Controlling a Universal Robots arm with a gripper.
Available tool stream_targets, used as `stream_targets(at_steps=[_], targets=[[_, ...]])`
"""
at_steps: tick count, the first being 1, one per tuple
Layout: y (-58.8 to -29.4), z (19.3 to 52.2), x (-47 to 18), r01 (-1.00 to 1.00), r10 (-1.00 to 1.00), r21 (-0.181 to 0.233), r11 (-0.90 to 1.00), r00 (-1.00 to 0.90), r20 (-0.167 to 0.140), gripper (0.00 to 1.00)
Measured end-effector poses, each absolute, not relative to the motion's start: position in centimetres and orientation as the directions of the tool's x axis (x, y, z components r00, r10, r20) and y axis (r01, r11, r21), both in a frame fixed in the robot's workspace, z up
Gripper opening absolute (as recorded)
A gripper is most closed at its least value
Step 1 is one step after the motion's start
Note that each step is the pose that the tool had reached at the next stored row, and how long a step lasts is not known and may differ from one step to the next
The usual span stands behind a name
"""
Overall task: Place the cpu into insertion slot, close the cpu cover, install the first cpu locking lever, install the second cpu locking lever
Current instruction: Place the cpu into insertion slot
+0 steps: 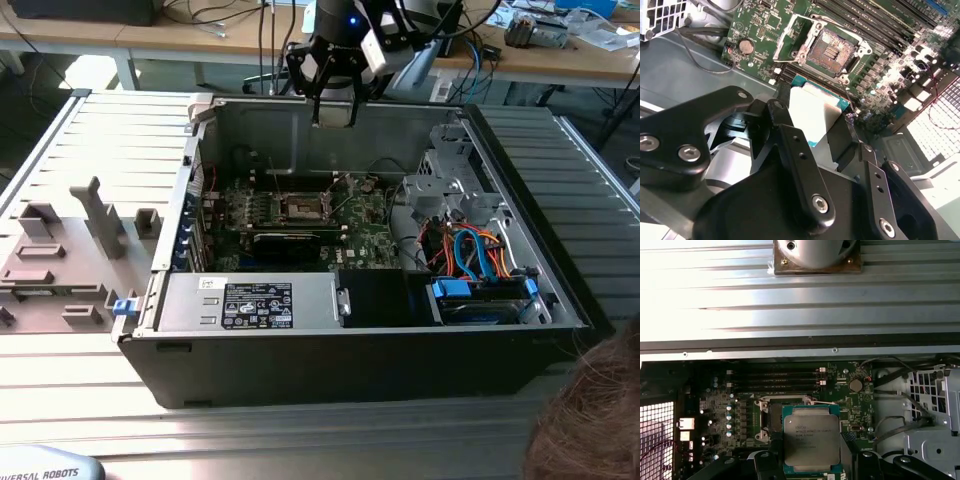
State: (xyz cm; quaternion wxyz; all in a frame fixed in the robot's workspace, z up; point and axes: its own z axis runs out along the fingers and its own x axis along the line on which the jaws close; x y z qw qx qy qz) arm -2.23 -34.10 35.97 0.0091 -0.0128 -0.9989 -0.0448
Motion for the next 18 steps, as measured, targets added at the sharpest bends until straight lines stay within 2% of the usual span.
stream_targets(at_steps=[18], targets=[[-34.1,35.45,-2.24,0.026,0.025,0.089,0.996,-1.0,0.019,0.54]])
